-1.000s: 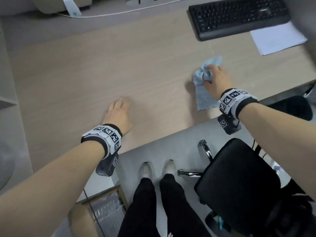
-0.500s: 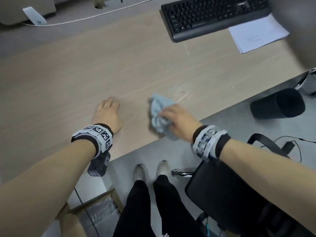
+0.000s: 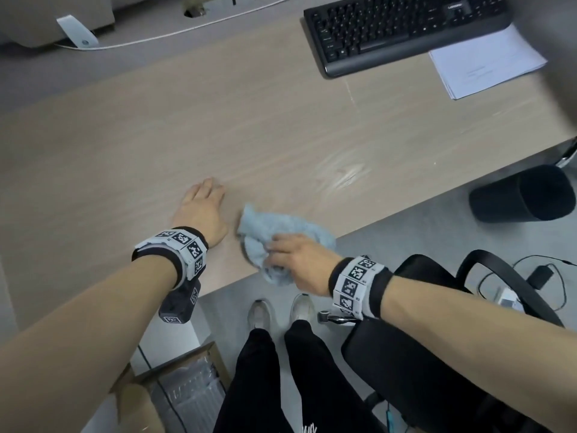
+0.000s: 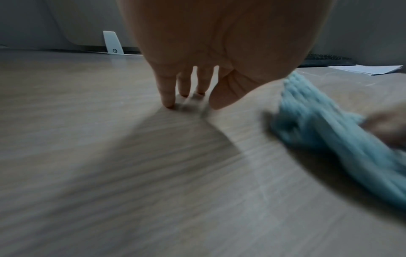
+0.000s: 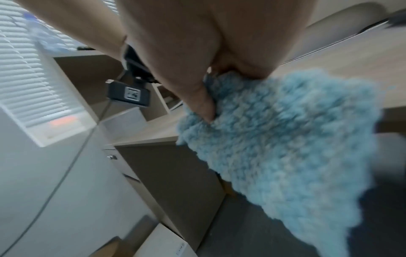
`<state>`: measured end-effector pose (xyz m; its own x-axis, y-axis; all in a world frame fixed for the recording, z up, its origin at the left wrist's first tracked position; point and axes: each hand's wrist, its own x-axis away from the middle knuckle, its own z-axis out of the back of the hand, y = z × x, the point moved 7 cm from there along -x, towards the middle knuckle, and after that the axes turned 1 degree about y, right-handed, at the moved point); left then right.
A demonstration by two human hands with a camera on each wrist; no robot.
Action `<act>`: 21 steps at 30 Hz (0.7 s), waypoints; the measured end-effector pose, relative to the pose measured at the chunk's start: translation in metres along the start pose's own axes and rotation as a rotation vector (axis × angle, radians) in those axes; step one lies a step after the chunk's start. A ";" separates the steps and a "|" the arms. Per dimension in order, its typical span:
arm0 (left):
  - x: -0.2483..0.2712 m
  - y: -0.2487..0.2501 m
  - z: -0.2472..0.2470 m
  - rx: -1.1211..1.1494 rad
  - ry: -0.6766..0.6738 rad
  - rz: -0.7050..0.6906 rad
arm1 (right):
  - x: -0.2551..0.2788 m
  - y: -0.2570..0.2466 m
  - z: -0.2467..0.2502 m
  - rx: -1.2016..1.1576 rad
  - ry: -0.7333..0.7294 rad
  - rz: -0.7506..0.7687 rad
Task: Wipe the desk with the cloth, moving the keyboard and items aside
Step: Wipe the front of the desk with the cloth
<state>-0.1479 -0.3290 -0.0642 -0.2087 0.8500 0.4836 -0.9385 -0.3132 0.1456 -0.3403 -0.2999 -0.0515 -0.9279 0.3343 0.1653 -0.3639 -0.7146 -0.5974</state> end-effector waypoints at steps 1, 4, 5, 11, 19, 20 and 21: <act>0.000 0.000 0.001 -0.011 -0.009 -0.010 | 0.000 -0.002 0.000 0.011 -0.015 0.051; 0.001 -0.004 -0.001 -0.011 -0.018 -0.012 | -0.009 0.039 0.053 -0.176 0.320 -0.138; 0.001 -0.006 -0.002 -0.004 -0.012 -0.004 | -0.010 0.062 0.075 -0.196 0.416 -0.268; 0.001 -0.010 -0.005 0.001 0.012 -0.006 | -0.031 0.123 0.082 0.253 0.135 -0.583; 0.001 -0.006 0.002 -0.047 0.014 -0.059 | -0.018 -0.038 -0.040 -0.011 -0.080 0.030; 0.000 -0.008 0.002 -0.044 0.010 -0.059 | -0.013 -0.038 -0.038 -0.020 -0.066 0.047; -0.001 -0.008 0.001 -0.038 0.011 -0.059 | -0.009 -0.032 -0.030 -0.032 -0.034 0.021</act>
<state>-0.1397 -0.3272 -0.0651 -0.1557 0.8712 0.4656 -0.9590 -0.2463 0.1402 -0.3180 -0.2616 -0.0571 -0.9376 0.2983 0.1786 -0.3422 -0.7011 -0.6256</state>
